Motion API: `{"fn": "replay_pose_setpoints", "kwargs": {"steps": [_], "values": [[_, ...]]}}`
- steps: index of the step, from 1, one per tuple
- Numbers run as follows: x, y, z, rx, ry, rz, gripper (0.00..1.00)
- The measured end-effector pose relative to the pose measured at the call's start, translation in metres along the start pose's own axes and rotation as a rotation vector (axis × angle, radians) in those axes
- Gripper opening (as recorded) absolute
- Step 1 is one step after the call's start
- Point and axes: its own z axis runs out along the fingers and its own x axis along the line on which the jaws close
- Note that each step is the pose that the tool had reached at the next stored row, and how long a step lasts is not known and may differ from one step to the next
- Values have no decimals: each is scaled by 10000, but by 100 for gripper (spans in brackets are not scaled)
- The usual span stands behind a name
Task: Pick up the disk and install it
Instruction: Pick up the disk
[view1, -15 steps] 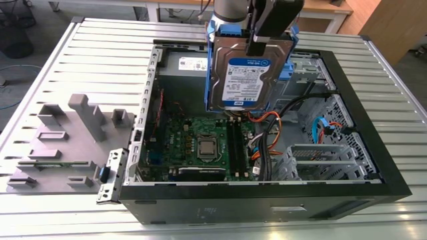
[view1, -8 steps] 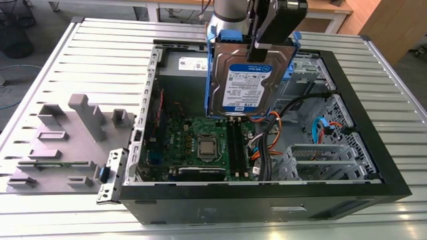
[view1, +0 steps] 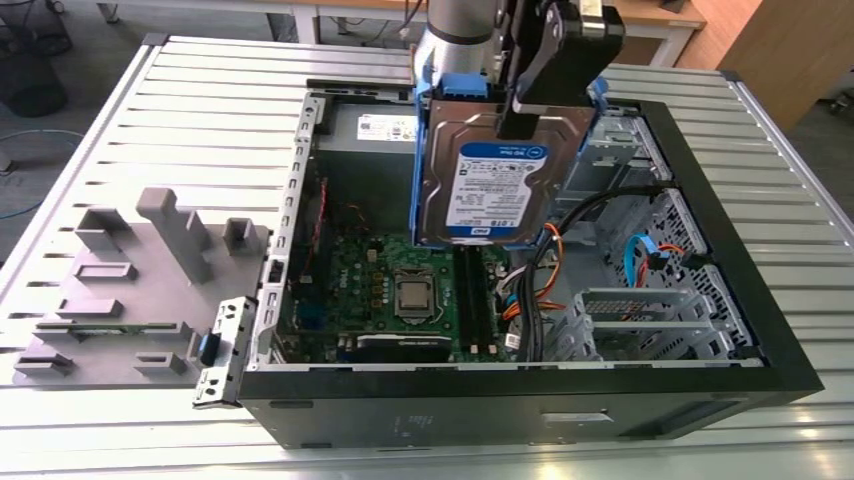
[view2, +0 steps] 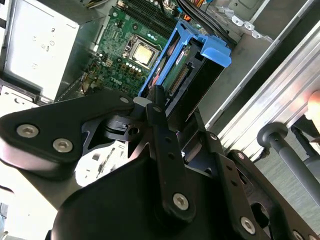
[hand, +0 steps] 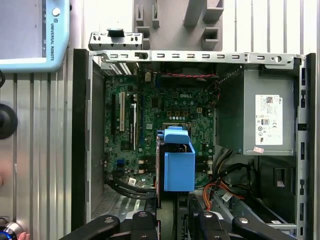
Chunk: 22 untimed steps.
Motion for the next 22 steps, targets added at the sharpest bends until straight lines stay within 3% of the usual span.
{"fn": "replay_pose_setpoints", "kwargs": {"steps": [22], "values": [[331,-5,17,0,0,1,35]]}}
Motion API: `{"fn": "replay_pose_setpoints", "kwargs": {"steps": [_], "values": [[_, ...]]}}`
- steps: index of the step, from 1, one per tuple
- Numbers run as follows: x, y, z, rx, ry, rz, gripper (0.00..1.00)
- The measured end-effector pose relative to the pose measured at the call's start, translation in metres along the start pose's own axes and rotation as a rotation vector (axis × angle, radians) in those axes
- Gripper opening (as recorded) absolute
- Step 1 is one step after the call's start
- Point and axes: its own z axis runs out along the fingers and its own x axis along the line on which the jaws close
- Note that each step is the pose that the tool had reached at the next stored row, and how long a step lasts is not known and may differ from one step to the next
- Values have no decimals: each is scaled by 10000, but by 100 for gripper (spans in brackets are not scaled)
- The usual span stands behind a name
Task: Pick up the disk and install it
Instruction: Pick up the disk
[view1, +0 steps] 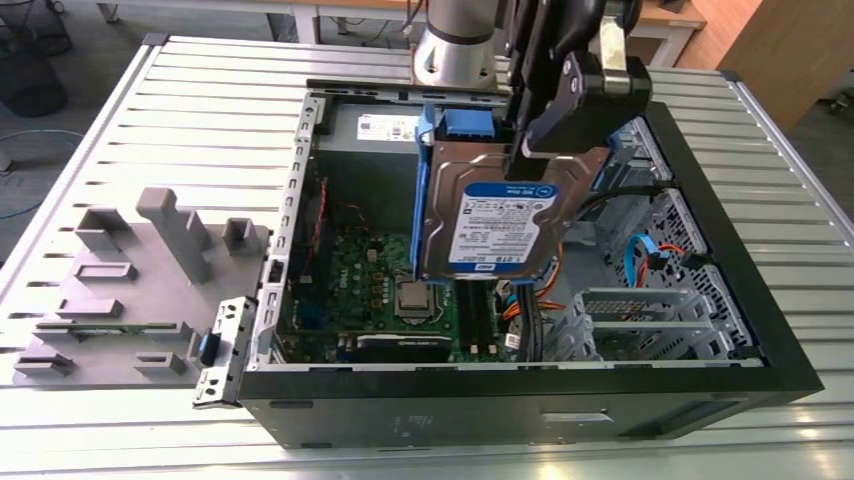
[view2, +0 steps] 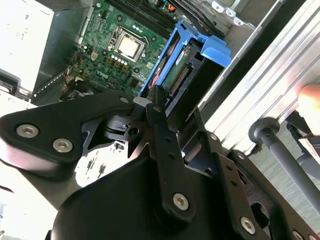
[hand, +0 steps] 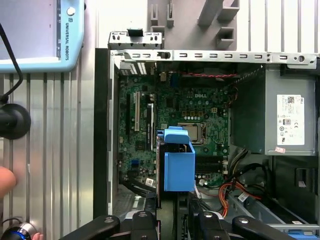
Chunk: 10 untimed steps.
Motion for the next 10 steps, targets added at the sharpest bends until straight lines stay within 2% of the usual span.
{"fn": "replay_pose_setpoints", "kwargs": {"steps": [10], "values": [[154,-3,6,0,0,-1,35]]}}
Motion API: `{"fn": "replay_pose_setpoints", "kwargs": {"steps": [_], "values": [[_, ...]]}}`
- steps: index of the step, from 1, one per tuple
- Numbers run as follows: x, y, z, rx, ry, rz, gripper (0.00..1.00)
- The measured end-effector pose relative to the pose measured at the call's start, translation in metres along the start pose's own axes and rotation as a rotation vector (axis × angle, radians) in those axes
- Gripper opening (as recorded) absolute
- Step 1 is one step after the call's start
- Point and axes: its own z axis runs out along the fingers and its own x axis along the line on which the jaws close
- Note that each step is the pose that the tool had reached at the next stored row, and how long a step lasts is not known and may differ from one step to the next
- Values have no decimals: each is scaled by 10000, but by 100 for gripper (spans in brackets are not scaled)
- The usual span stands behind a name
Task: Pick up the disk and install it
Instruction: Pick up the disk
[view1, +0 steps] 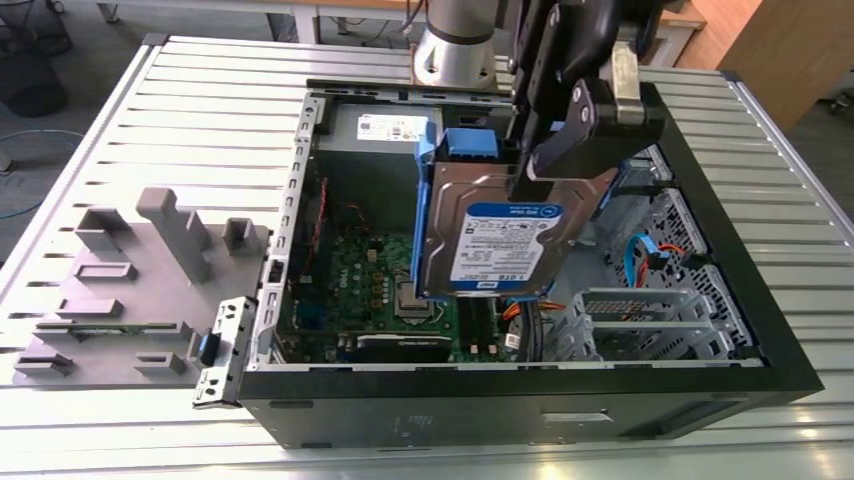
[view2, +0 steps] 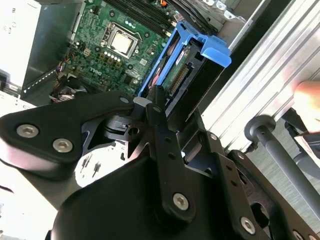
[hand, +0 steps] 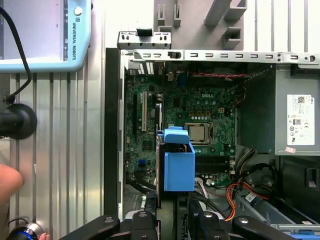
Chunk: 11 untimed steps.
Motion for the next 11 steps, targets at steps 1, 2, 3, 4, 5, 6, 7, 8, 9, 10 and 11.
{"fn": "replay_pose_setpoints", "kwargs": {"steps": [1,2,3,4,5,6,7,8,9,10,11], "values": [[12,0,0,0,1,0,35],[22,0,1,0,0,1,35],[29,1,1,0,1,1,35],[37,0,2,-1,1,1,35],[41,0,3,0,1,0,35],[42,0,4,0,-1,0,35],[42,-3,5,0,0,0,35],[43,-9,6,0,0,-2,35],[43,-20,7,0,-1,0,35],[43,-35,9,0,-1,0,35],[42,-54,9,-1,0,-1,35]]}}
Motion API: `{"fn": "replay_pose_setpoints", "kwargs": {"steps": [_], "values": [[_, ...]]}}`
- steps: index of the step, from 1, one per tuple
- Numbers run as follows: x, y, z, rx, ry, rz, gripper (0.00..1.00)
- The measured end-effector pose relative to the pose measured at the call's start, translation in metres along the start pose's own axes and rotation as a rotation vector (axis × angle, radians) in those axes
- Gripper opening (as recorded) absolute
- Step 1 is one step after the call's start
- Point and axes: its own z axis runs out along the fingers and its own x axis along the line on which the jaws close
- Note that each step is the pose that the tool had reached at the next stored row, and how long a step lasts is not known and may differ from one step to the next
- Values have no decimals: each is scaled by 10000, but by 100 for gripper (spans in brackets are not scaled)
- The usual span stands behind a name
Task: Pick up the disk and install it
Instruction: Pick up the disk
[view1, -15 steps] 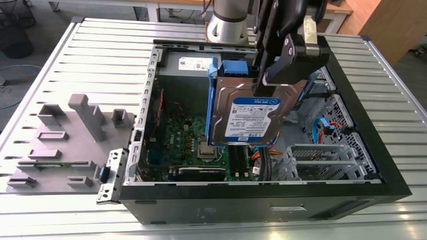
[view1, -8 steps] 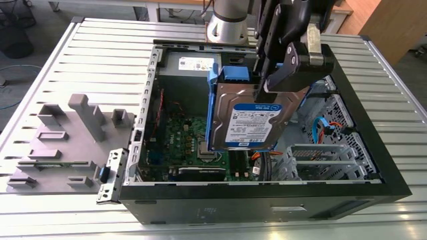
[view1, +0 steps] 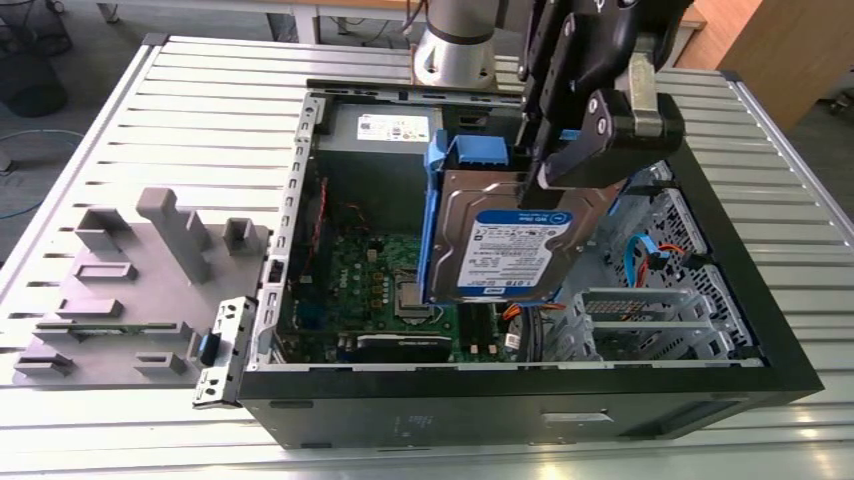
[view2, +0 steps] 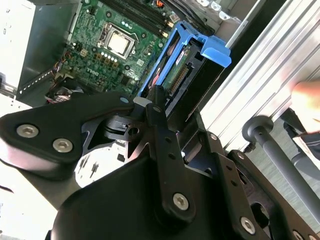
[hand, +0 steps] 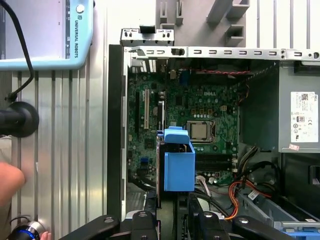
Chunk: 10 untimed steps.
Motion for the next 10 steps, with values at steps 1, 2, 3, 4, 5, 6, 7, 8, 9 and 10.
{"fn": "replay_pose_setpoints", "kwargs": {"steps": [1,2,3,4,5,6,7,8,9,10], "values": [[0,-19,0,-1,1,0,35],[-1,-39,1,-2,0,1,35],[-1,-59,1,-2,0,1,35],[-1,-79,1,-3,0,2,35],[-2,-101,1,-4,0,2,35],[-2,-127,0,-5,1,1,35],[-2,-151,1,-5,0,1,35],[-3,-176,1,-6,0,0,35],[-3,-201,1,-7,0,0,35],[-3,-225,1,-9,0,1,35]]}}
